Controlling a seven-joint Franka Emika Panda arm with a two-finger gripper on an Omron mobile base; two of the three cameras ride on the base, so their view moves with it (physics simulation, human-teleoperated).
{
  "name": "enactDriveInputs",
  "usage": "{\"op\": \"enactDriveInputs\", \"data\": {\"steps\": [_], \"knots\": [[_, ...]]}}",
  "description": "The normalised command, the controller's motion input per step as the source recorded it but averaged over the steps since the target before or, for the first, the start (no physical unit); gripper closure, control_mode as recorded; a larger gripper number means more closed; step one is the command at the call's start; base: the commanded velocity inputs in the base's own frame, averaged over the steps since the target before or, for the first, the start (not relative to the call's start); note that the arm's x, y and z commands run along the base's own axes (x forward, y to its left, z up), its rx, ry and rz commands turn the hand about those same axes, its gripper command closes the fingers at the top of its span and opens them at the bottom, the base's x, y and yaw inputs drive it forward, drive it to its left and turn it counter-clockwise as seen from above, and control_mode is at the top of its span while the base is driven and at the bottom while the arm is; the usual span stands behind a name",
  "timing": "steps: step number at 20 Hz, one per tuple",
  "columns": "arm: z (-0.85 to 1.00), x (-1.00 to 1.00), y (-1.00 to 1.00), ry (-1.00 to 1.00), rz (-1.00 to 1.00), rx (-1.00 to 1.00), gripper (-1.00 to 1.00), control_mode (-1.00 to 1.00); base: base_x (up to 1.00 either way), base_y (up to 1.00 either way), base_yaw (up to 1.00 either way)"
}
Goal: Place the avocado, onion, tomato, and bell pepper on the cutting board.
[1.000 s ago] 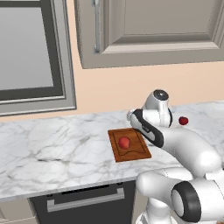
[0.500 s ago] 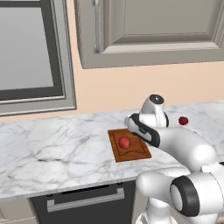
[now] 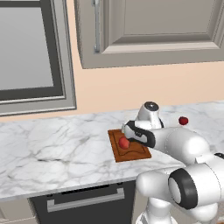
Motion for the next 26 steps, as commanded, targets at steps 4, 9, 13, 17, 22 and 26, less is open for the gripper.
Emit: {"op": "enactDriveInputs", "data": {"steps": [4,9,13,17,22,26], "knots": [[-0.15,0.18,0.00,0.00,0.00,0.00,1.00,-1.00,0.00,0.00,0.00],[-0.19,0.26,0.00,0.00,0.00,0.00,1.00,-1.00,0.00,0.00,0.00],[-0.22,0.17,0.00,0.00,0.00,0.00,-1.00,-1.00,0.00,0.00,0.00],[-0.10,0.02,-0.02,0.00,0.00,0.00,-1.00,-1.00,0.00,0.00,0.00],[0.03,0.02,-0.03,-0.02,0.00,0.00,-1.00,-1.00,0.00,0.00,0.00],[0.10,0.09,-0.11,-0.12,0.07,-0.02,-1.00,-1.00,0.00,0.00,0.00]]}}
